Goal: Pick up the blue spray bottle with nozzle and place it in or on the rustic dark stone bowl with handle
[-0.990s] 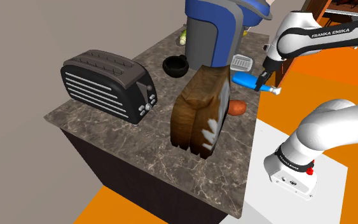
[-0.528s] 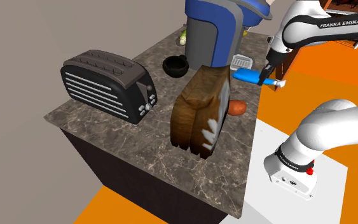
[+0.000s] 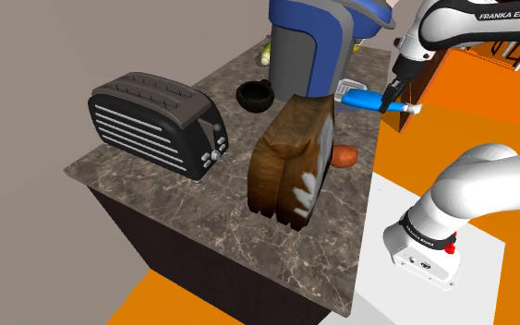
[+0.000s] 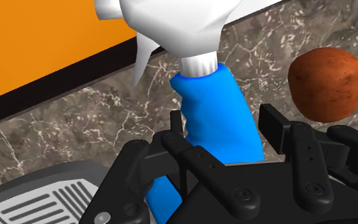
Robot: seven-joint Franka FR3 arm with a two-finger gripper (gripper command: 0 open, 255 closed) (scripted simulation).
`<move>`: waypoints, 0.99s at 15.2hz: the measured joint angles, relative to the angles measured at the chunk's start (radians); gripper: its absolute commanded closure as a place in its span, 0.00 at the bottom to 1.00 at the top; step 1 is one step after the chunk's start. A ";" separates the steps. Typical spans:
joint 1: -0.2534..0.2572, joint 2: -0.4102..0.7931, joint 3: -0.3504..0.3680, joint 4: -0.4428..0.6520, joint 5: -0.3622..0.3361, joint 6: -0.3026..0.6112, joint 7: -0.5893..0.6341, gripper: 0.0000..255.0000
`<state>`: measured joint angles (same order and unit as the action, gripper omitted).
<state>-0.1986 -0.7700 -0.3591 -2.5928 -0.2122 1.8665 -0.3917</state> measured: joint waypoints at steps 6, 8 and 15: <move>0.035 0.062 0.026 0.074 0.034 -0.014 0.028 1.00; 0.064 0.129 0.040 0.116 0.060 0.010 0.053 1.00; 0.147 0.374 0.078 0.292 0.141 0.074 0.115 1.00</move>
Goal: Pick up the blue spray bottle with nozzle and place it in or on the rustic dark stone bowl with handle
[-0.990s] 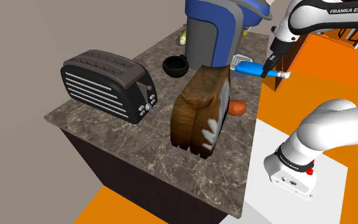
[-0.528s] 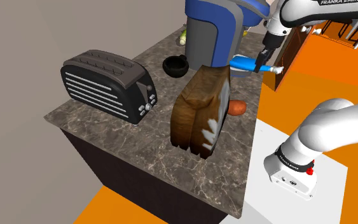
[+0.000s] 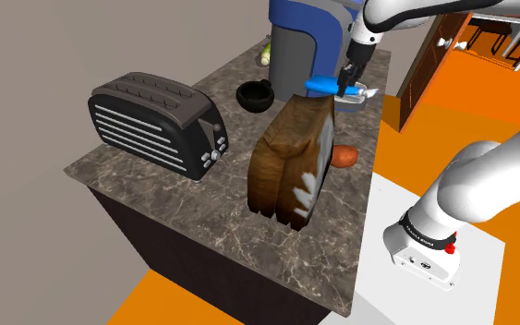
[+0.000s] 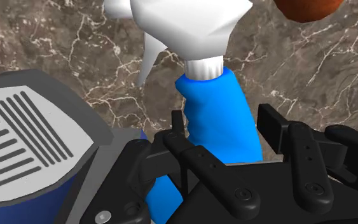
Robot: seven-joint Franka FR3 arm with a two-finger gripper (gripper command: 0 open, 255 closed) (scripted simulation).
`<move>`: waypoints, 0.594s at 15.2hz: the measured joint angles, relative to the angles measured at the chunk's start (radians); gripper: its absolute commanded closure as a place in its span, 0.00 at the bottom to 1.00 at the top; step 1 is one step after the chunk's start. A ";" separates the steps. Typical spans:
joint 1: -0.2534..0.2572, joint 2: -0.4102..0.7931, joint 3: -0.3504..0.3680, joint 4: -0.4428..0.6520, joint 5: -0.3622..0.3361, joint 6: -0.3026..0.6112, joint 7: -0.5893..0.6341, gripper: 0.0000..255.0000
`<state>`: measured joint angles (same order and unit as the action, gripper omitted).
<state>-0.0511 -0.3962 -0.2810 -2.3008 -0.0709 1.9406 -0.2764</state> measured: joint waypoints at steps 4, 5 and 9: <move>0.034 0.130 0.018 0.123 0.041 0.004 0.027 1.00; 0.041 0.170 0.020 0.157 0.052 0.009 0.030 1.00; 0.066 0.316 0.036 0.313 0.092 -0.004 0.051 1.00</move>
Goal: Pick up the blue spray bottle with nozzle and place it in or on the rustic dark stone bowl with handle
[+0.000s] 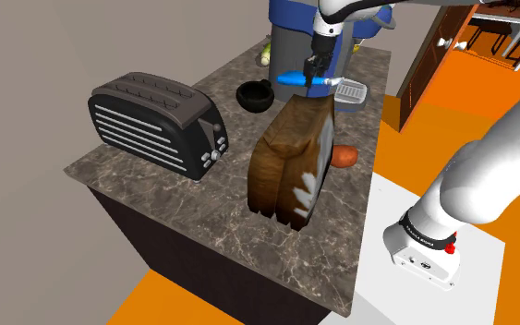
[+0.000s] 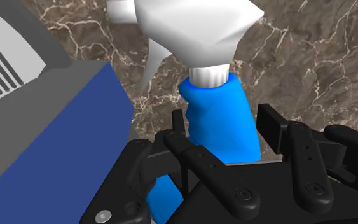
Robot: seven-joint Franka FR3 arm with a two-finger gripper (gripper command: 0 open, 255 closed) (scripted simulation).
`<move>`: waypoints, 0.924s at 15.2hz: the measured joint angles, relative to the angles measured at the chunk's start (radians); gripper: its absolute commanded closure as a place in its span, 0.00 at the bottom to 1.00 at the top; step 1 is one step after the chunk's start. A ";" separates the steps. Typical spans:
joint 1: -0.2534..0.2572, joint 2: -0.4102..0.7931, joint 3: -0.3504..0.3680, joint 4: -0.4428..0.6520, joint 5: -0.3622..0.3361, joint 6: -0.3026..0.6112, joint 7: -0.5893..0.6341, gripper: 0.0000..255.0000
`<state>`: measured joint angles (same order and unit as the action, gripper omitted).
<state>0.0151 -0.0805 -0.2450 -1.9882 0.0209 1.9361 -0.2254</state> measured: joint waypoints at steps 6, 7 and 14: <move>0.024 0.229 0.026 0.279 0.054 -0.056 0.033 1.00; 0.027 0.265 0.031 0.323 0.060 -0.065 0.042 1.00; 0.013 0.574 0.053 0.774 0.109 -0.207 0.077 1.00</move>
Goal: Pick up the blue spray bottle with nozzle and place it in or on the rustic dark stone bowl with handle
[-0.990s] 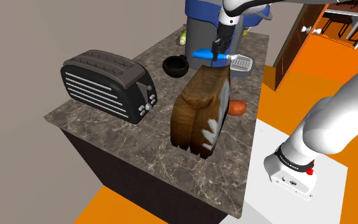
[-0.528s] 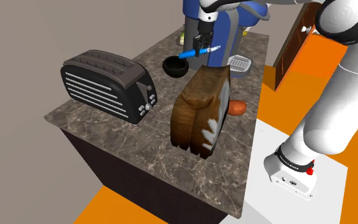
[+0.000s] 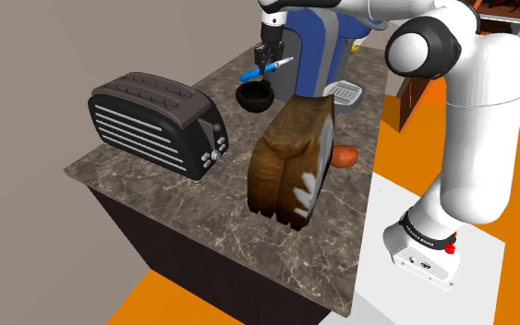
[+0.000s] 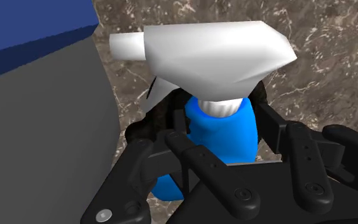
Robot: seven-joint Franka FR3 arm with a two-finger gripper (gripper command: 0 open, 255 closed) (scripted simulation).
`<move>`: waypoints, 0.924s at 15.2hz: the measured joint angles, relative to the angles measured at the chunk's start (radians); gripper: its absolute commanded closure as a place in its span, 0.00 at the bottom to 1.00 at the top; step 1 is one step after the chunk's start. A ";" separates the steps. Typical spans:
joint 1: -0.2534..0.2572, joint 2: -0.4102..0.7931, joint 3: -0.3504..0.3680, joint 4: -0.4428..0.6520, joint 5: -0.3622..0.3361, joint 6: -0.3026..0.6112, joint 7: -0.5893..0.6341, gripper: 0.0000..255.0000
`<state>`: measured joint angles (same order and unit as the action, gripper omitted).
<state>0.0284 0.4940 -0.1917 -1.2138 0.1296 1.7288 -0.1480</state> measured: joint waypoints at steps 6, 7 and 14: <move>-0.007 0.110 0.008 0.121 0.012 -0.011 0.012 1.00; -0.005 0.107 0.008 0.100 0.012 0.006 0.011 1.00; 0.002 0.109 0.010 0.005 0.014 0.103 0.005 1.00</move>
<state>0.0300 0.6034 -0.1819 -1.2086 0.1440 1.8317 -0.1427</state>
